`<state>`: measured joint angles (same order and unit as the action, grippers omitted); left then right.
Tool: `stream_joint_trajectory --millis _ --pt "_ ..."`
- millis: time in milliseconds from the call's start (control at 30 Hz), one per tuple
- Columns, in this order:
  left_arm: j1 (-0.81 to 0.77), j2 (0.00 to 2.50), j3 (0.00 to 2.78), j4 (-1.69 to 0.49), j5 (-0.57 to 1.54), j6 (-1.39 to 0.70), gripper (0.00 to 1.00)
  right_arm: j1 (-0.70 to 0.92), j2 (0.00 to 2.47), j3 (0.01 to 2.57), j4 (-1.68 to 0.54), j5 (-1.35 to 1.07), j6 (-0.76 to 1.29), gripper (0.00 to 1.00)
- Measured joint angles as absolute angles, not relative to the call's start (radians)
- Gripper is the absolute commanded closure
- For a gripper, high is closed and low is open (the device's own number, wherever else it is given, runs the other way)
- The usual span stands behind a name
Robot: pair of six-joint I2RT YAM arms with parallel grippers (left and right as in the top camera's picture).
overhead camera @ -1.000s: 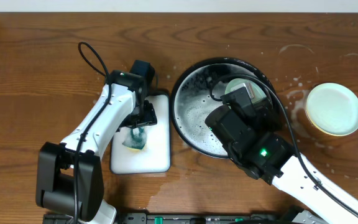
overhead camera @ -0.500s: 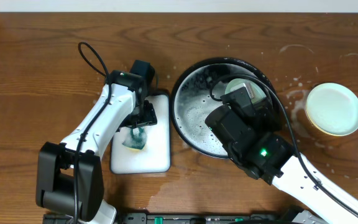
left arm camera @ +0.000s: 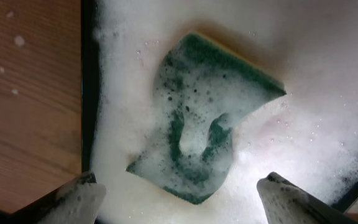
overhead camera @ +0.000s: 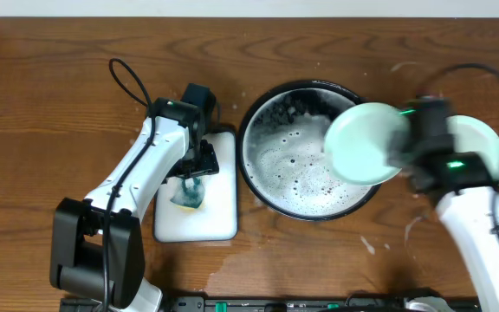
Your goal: Clean dirty plates on tray and stack at the side
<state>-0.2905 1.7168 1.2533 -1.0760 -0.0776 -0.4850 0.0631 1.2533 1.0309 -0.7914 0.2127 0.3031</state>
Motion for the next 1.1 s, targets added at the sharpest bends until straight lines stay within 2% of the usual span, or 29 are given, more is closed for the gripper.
stream_joint_trajectory --millis 100,233,400,500,567,600,667,700,900,1100 --pt "-0.290 1.717 1.253 -1.076 -0.078 -0.485 0.14 -0.159 1.253 1.031 -0.776 0.038 0.314 0.99" --pt "-0.290 1.717 1.253 -1.076 -0.077 -0.485 0.14 -0.431 1.257 1.031 -0.746 -0.067 0.338 0.99" --pt "-0.290 1.717 1.253 -1.077 -0.077 -0.485 0.14 -0.640 1.329 1.031 -0.699 -0.089 0.383 0.99" --pt "-0.290 1.717 1.253 -1.077 -0.077 -0.485 0.14 -0.707 1.422 1.031 -0.664 -0.068 0.417 0.99" --pt "-0.290 1.717 1.253 -1.077 -0.077 -0.485 0.14 -0.727 1.478 1.031 -0.638 -0.063 0.429 0.99" --pt "-0.290 1.717 1.253 -1.076 -0.077 -0.485 0.14 -0.733 1.508 1.031 -0.628 -0.058 0.434 0.93" --pt "-0.290 1.717 1.253 -1.076 -0.077 -0.485 0.14 -0.736 1.558 1.031 -0.604 -0.056 0.443 0.61" --pt "-0.290 1.717 1.253 -1.076 -0.077 -0.485 0.14 -0.735 1.580 1.031 -0.581 -0.073 0.429 0.49" --pt "-0.290 1.717 1.253 -1.076 -0.077 -0.485 0.14 -0.708 1.567 1.030 -0.459 -0.330 0.317 0.44" --pt "-0.290 1.717 1.253 -1.077 -0.077 -0.485 0.14 -0.554 1.334 1.031 -0.564 -0.508 0.276 0.43"
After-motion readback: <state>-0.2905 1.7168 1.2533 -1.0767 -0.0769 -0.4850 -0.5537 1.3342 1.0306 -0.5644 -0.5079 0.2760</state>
